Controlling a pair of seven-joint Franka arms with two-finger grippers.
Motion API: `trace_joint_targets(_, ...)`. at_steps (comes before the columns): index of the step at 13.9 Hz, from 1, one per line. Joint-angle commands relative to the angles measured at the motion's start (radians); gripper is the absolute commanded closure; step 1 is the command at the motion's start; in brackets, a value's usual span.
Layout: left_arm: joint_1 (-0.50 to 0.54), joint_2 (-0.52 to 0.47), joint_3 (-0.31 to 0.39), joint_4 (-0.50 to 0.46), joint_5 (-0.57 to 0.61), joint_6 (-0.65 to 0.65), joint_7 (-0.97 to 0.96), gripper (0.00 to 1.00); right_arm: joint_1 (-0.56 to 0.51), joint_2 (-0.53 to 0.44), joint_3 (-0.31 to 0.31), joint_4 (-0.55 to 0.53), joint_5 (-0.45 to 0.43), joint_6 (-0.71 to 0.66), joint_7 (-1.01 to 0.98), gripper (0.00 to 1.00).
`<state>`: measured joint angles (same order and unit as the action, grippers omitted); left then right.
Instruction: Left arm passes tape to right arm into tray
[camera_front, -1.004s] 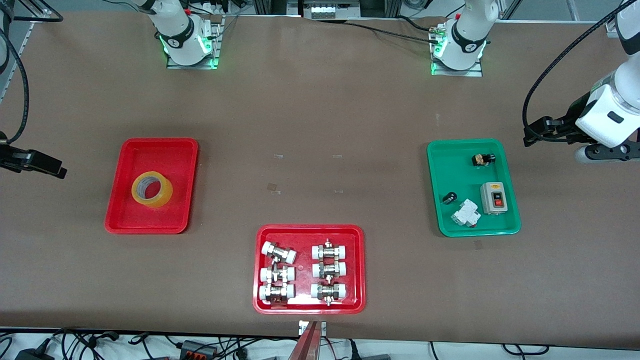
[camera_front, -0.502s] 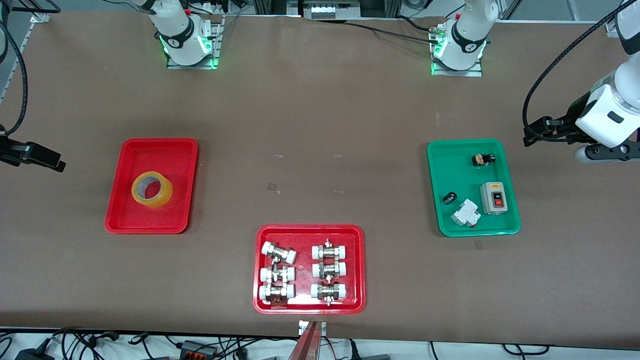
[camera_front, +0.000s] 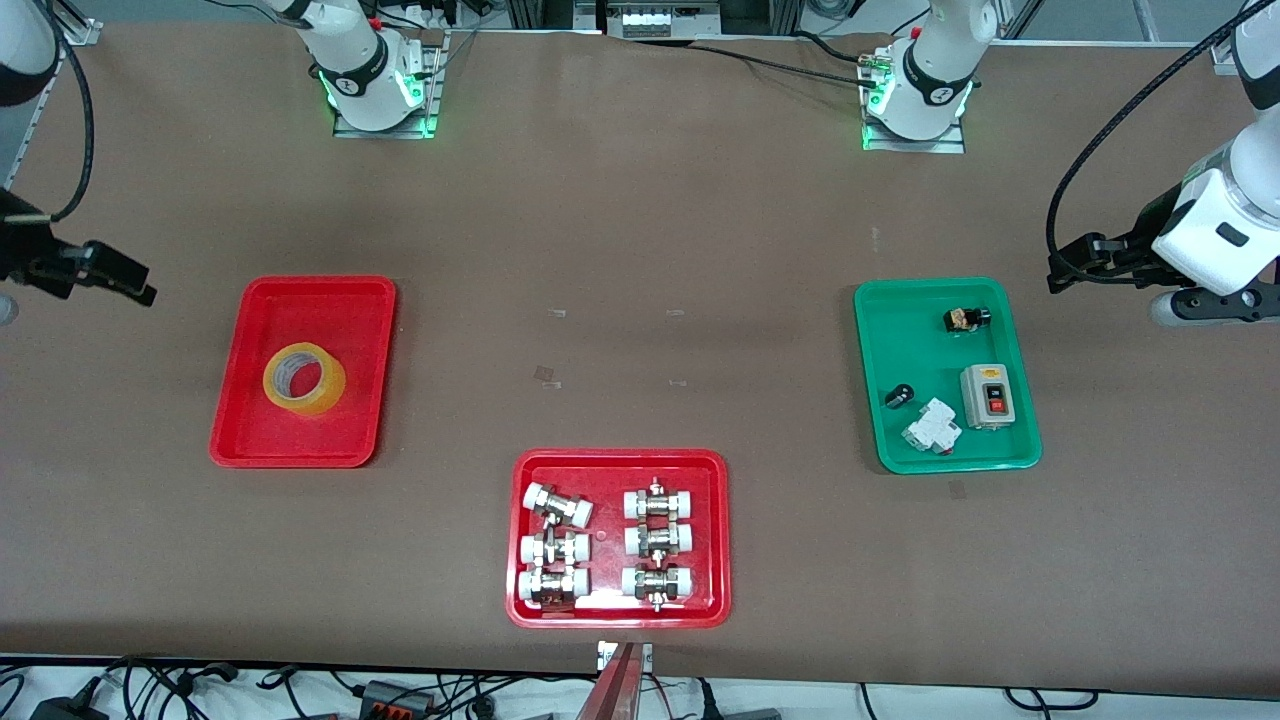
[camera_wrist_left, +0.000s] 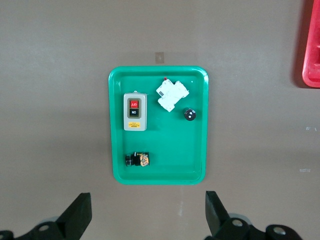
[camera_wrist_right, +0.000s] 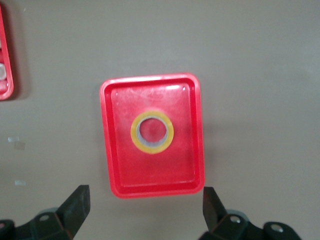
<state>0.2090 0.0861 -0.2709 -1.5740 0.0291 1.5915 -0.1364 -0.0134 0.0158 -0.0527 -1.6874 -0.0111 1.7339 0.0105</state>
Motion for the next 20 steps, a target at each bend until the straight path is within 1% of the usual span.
trace_joint_targets(1, 0.007, -0.016, 0.002, -0.003, -0.023, -0.002, 0.014, 0.0, 0.001, -0.071, 0.007, -0.074, -0.015, 0.009, -0.017, 0.0)
trace_joint_targets(6, 0.006, -0.016, 0.002, -0.003, -0.035, -0.002, 0.015, 0.0, 0.0, -0.065, 0.005, -0.068, -0.003, 0.023, -0.024, 0.0)
trace_joint_targets(10, 0.006, -0.016, 0.002, -0.003, -0.035, -0.004, 0.015, 0.0, 0.0, -0.072, 0.005, -0.068, -0.001, 0.009, -0.024, 0.0)
trace_joint_targets(12, 0.006, -0.016, 0.002, -0.003, -0.035, -0.004, 0.015, 0.0, 0.0, -0.074, 0.005, -0.066, -0.003, -0.023, -0.027, 0.0)
trace_joint_targets(20, 0.007, -0.014, 0.002, -0.004, -0.035, -0.002, 0.015, 0.0, -0.002, -0.1, 0.001, -0.069, -0.001, -0.028, -0.033, 0.0)
